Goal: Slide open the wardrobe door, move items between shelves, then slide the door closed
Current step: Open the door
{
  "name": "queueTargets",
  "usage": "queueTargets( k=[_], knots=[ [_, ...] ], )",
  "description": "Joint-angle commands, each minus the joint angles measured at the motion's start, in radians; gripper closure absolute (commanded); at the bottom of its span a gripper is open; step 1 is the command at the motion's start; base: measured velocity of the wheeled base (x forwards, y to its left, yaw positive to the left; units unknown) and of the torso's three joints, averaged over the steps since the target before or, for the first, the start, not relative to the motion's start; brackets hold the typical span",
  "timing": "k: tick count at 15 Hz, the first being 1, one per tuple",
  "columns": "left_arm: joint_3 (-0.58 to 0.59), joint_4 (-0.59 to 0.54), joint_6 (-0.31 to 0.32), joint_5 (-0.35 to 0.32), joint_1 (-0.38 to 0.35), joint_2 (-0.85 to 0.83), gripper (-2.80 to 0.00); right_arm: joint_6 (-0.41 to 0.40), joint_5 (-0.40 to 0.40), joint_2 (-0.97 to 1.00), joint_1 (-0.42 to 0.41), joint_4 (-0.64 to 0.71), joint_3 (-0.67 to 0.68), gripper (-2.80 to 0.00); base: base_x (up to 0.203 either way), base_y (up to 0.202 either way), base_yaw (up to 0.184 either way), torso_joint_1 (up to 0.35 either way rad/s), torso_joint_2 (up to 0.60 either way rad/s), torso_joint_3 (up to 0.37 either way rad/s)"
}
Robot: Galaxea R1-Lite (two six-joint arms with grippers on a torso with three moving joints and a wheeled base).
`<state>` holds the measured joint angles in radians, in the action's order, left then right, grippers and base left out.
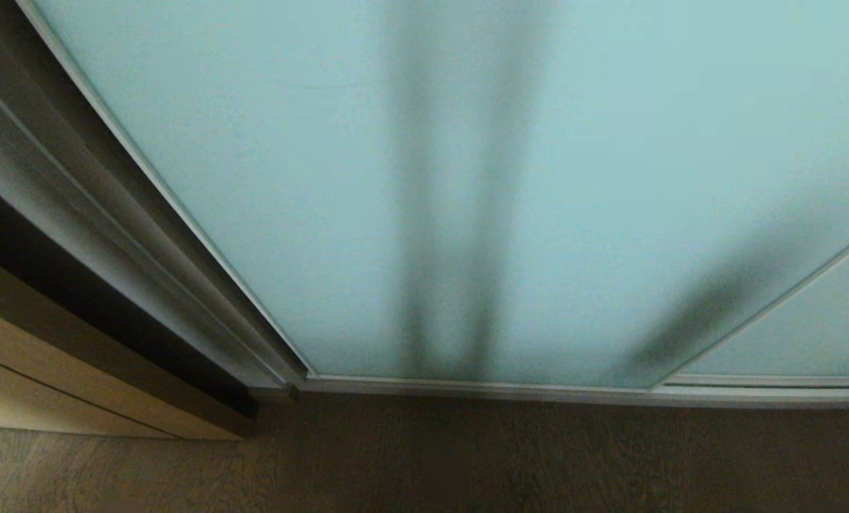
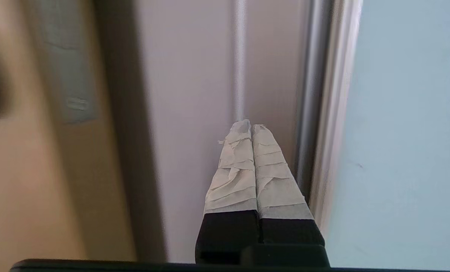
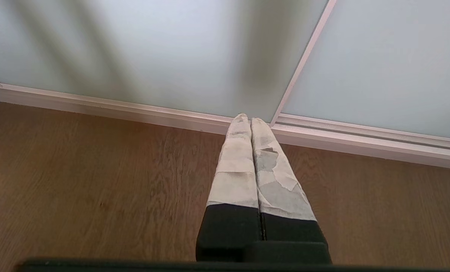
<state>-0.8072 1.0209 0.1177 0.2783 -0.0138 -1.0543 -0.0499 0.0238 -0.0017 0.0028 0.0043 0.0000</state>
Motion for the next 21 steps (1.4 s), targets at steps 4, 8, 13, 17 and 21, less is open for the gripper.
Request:
queueTargets(
  k=[4,8,13,17,21],
  knots=[
    [0.0,0.005,-0.022,-0.094,0.003,-0.051,0.0,-0.001,0.001,0.0,0.0,0.0,0.0,0.0,0.0,0.0,0.0,0.0,0.0,0.0],
    [-0.012,0.01,-0.027,-0.099,0.003,-0.088,0.0,-0.001,0.001,0.0,0.0,0.0,0.0,0.0,0.0,0.0,0.0,0.0,0.0,0.0],
    [-0.065,0.015,-0.031,-0.097,0.003,-0.163,0.0,-0.001,0.001,0.0,0.0,0.0,0.001,0.0,0.0,0.0,0.0,0.0,0.0,0.0],
    [-0.09,0.016,-0.052,-0.099,0.003,-0.218,0.0,-0.001,0.001,0.0,0.0,0.0,0.001,0.0,0.0,0.0,0.0,0.0,0.0,0.0],
    [-0.131,0.016,-0.067,-0.099,0.004,-0.28,0.0,-0.001,0.001,0.0,-0.001,0.0,0.0,0.0,0.0,0.0,0.0,0.0,0.0,0.0]
  ],
)
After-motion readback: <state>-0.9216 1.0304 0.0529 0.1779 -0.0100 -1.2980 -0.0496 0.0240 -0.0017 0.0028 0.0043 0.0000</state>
